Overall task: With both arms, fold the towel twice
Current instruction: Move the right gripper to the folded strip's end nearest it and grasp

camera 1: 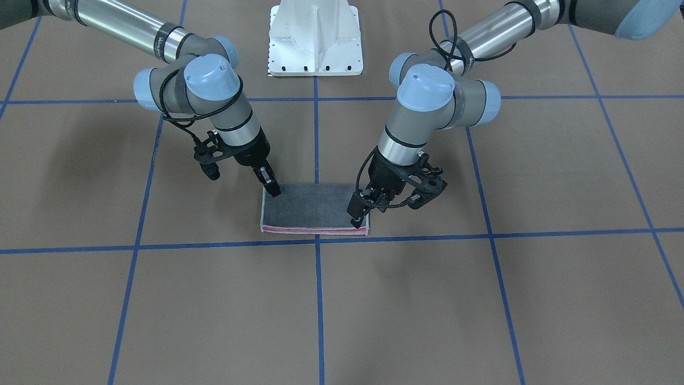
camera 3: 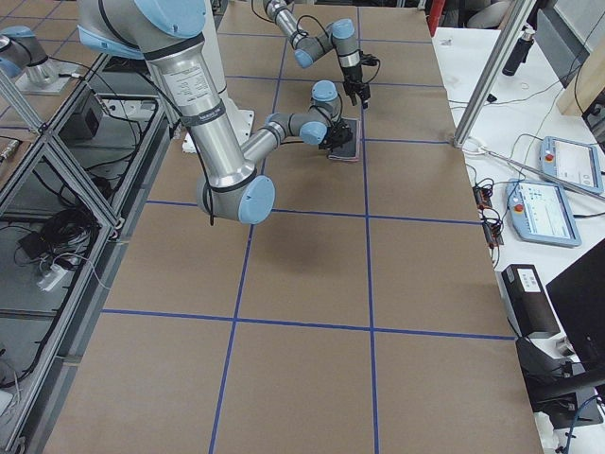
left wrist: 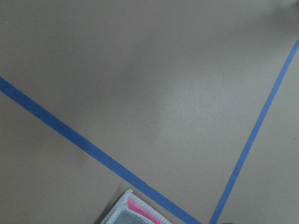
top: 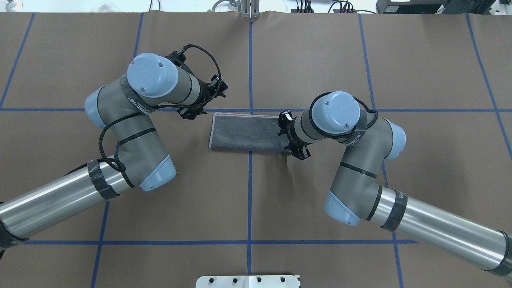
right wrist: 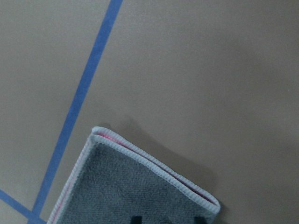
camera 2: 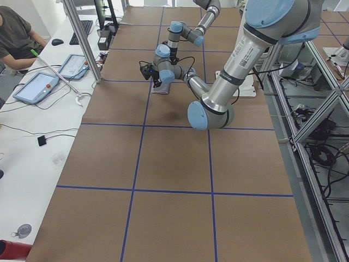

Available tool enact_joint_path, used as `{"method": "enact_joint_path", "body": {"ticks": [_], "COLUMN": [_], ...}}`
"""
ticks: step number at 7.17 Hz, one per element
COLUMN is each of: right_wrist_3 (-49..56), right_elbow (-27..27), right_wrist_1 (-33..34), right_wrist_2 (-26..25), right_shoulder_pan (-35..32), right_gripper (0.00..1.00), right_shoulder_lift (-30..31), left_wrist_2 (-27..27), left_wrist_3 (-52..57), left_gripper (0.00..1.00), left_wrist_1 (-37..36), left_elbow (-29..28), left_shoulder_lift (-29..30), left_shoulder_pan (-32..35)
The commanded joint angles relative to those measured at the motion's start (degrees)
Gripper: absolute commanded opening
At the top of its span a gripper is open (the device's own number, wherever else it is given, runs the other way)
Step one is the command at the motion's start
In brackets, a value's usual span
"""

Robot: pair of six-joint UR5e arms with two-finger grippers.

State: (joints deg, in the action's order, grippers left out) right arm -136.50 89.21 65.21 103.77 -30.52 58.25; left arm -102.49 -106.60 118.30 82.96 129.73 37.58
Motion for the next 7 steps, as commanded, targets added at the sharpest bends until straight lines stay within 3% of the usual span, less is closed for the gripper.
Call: {"method": "enact_joint_path", "body": {"ticks": [1,6,7], "right_wrist_3": [-0.87,-0.78,-0.78], "right_elbow": [0.26,0.53,0.53], "right_wrist_1": [0.00,0.18,0.26], "right_wrist_2": [-1.11,-1.20,-1.20], "right_shoulder_pan": [0.81,1.08,1.08], "right_gripper": [0.48,0.45,0.35], "right_shoulder_lift": [0.11,0.99,0.99], "left_wrist_2": [0.01,0.01,0.01], "left_wrist_3": [-0.10,-0.27,-0.36], "left_gripper": [0.90,0.90,0.90], "left_wrist_1": [0.00,0.00,0.00], "left_elbow": [0.00,0.00,0.00], "left_shoulder_lift": [0.00,0.09,0.09], "left_shoulder_pan": [0.13,0.04,0.04]}}
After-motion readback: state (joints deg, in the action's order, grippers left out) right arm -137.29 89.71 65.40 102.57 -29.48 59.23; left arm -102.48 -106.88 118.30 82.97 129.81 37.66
